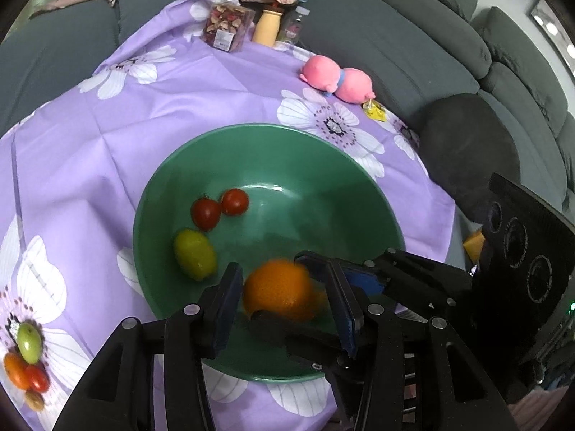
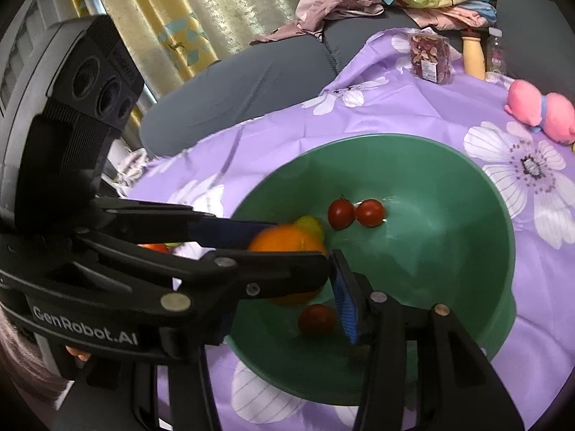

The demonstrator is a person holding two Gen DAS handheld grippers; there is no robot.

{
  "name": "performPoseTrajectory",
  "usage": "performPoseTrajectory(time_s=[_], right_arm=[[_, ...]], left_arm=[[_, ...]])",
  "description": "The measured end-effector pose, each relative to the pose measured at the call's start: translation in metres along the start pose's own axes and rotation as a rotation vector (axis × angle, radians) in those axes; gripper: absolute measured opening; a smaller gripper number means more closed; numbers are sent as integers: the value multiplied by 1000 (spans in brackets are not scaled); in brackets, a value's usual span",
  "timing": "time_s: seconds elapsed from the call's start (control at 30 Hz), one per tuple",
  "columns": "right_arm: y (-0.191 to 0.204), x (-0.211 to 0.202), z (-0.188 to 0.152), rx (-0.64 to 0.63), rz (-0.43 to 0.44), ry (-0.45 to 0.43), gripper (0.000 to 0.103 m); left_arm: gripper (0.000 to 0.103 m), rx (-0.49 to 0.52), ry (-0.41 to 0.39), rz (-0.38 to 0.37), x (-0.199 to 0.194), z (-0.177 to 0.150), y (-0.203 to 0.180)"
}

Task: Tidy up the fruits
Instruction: 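Open both tools to drop the orange into the bowl, then move both open tools back toward the remaining fruit cluster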

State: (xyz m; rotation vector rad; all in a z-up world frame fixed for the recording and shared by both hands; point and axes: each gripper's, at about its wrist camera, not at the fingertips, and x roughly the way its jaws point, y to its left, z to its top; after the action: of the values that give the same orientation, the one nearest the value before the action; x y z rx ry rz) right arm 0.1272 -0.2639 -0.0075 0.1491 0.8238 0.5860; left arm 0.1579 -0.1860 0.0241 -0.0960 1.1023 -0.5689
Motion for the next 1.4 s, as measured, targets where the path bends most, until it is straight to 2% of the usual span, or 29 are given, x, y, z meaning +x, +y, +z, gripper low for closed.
performPoseTrajectory(time_s=[0.17, 0.23, 0.3, 0.37, 0.47, 0.57, 0.6, 0.73, 0.9, 1.0, 1.4], right_arm=[[0, 0, 1, -5, -13, 5, 50], [1, -2, 1, -9, -21, 4, 58], [3, -3, 1, -14, -25, 2, 61], [5, -5, 1, -22, -33, 0, 62], [9, -9, 1, -29, -43, -7, 68], [14, -12, 0, -41, -52, -10, 73], [16, -13, -1, -46, -56, -8, 73], [25, -15, -4, -70, -60, 2, 74], [39, -18, -7, -95, -64, 6, 80], [48, -17, -8, -115, -68, 12, 82], [90, -11, -11, -202, -54, 46, 87]], left_arm=[[47, -12, -8, 11, -4, -1, 3], [48, -19, -20, 17, -9, -2, 5], [58, -29, -33, 22, -15, -4, 7], [61, -38, -42, 28, -20, -6, 9], [64, -52, -57, 45, -29, -11, 13], [84, -76, -82, 72, -41, -18, 21], [86, -85, -91, 79, -45, -21, 24], [87, -148, -110, 107, -60, -38, 46], [88, -237, -131, 155, -79, -65, 70], [98, -274, -143, 183, -88, -79, 78], [98, -415, -154, 219, -106, -134, 114]])
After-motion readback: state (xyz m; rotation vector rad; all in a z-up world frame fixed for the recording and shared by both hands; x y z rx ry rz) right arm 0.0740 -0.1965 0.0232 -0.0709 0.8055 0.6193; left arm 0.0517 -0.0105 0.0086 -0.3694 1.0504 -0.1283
